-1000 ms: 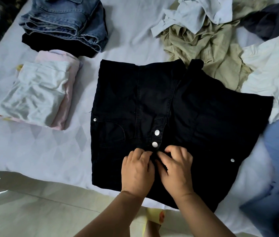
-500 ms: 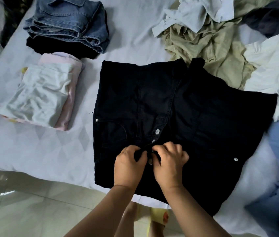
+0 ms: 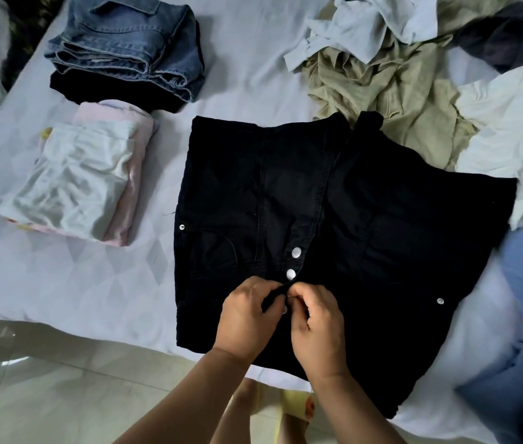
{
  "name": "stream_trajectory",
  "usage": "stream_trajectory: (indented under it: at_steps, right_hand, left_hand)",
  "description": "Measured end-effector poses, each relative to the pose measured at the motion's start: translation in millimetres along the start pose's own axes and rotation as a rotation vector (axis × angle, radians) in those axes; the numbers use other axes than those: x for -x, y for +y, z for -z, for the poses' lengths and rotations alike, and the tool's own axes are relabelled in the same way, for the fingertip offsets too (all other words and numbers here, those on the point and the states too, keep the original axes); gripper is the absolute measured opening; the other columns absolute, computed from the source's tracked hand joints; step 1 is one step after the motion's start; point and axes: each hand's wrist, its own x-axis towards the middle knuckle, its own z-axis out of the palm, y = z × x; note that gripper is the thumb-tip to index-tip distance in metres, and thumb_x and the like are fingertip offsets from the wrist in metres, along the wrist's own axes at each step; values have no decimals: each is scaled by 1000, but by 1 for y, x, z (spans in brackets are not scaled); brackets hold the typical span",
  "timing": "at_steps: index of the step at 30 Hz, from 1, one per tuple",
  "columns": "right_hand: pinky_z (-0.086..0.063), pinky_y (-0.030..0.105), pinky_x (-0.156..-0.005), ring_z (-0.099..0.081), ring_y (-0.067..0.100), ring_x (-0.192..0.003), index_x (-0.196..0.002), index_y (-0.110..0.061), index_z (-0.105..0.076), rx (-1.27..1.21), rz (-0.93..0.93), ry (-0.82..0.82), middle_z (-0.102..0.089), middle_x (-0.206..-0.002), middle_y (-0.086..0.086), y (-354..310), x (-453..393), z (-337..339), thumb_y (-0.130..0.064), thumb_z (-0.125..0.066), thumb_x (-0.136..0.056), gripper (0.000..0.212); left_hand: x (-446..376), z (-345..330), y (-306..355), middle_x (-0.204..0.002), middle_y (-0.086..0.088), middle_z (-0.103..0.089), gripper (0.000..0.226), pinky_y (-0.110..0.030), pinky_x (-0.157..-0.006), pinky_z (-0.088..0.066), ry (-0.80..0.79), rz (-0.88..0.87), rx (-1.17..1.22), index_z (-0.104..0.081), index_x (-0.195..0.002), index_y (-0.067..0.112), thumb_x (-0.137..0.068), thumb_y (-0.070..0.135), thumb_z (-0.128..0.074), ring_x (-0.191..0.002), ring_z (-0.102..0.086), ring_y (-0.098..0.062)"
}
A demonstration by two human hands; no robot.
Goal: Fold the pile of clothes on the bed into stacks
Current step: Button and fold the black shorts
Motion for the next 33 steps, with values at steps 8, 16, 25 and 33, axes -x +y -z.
stream_trajectory:
  at_steps: [8,16,25,33]
  right_hand:
    - [-40,15,-70,-60,19,-70,-82,-10,-60,4,-27,-8,-62,-77,-2,8,-1,0,-11,-53,-82,7]
    - [-41,28,-67,-61,26,-63,-82,-9,-56,210,119,-1,-62,-71,5,6,-3,-2,-14,-41,-82,16]
    - [-34,11,-70,-49,11,-79,-97,-28,-36,-3,-16,-143,-52,-90,-4,8,-5,4,-32,-45,-79,20]
    - [-30,-2,-79,-49,12,-86,-107,-25,-37,20,-19,-92,-49,-96,-2,7,-9,1,10,-62,-73,55]
  left_hand:
    - [-1,-2,8,-85,2,-66,31,-21,-72,-50,-87,11,18,-72,-93,10,-80,32,-54,-78,-61,-8]
    - [-10,7,-7,-85,2,-69,22,-9,-75,-46,-178,-65,110,-75,-89,12,-77,14,-58,-82,-62,-5]
    - [-19,-6,-5,-74,2,-59,11,-28,-58,-49,-158,-153,-103,-67,-76,10,-73,18,-61,-67,-58,-15]
    - [-31,5,-5,-77,11,-53,4,-12,-67,-41,-302,-78,37,-68,-76,11,-79,10,-70,-71,-53,-4]
